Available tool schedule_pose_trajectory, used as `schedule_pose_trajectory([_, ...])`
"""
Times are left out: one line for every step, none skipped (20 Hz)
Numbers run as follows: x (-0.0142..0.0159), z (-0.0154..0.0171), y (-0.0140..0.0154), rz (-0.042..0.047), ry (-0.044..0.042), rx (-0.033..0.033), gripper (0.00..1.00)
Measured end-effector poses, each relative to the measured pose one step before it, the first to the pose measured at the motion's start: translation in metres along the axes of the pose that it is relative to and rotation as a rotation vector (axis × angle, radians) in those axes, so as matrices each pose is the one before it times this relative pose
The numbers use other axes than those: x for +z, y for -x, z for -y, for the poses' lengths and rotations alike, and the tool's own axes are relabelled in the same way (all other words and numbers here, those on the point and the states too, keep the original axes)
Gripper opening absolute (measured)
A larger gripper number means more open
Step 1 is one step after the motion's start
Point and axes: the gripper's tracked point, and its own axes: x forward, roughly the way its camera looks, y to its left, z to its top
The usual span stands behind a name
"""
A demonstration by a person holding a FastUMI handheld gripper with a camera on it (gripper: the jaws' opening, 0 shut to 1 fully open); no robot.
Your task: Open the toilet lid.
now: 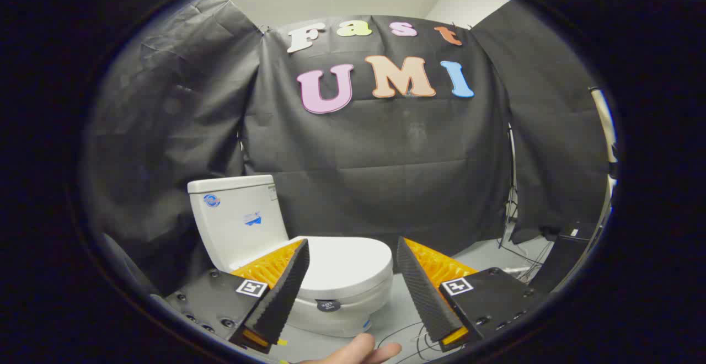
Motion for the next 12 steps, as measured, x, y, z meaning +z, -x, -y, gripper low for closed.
schedule_pose_trajectory([-0.00266, -0.00123, 0.00041, -0.01115, 0.00680, -0.00390, 0.98])
schedule_pose_trajectory([-0.00181, -0.00039, 0.00052, -0.01083, 0.00282, -0.00801, 0.99])
schedule_pose_trajectory([-0.00020, -0.00211, 0.00081, -0.00270, -0.00456, 0.00030, 0.99])
schedule_pose_trajectory([0.00103, -0.00302, 0.00014, -0.00140, -0.00542, 0.00115, 0.99])
schedule_pose_trajectory([-0.00029, -0.00173, -0.00008, 0.00249, -0.00029, -0.00156, 0.99])
schedule_pose_trajectory([0.00084, -0.00080, 0.00040, 0.00159, 0.00482, -0.00259, 0.99])
schedule_pose_trajectory([-0.00111, 0.00184, 0.00087, -0.00019, 0.01004, -0.01182, 0.99])
schedule_pose_trajectory([0.00007, 0.00166, -0.00004, -0.00035, 0.00069, -0.00499, 0.99])
schedule_pose_trajectory([-0.00053, 0.00007, 0.00027, -0.00296, -0.00791, -0.00176, 0.99])
schedule_pose_trajectory([-0.00157, -0.00052, 0.00015, -0.00363, -0.00655, -0.00331, 0.99])
schedule_pose_trajectory([-0.00199, -0.00036, 0.00215, -0.00532, -0.00304, -0.00444, 0.99])
schedule_pose_trajectory([-0.00146, -0.00040, 0.00039, -0.00380, -0.00126, -0.00134, 0.99])
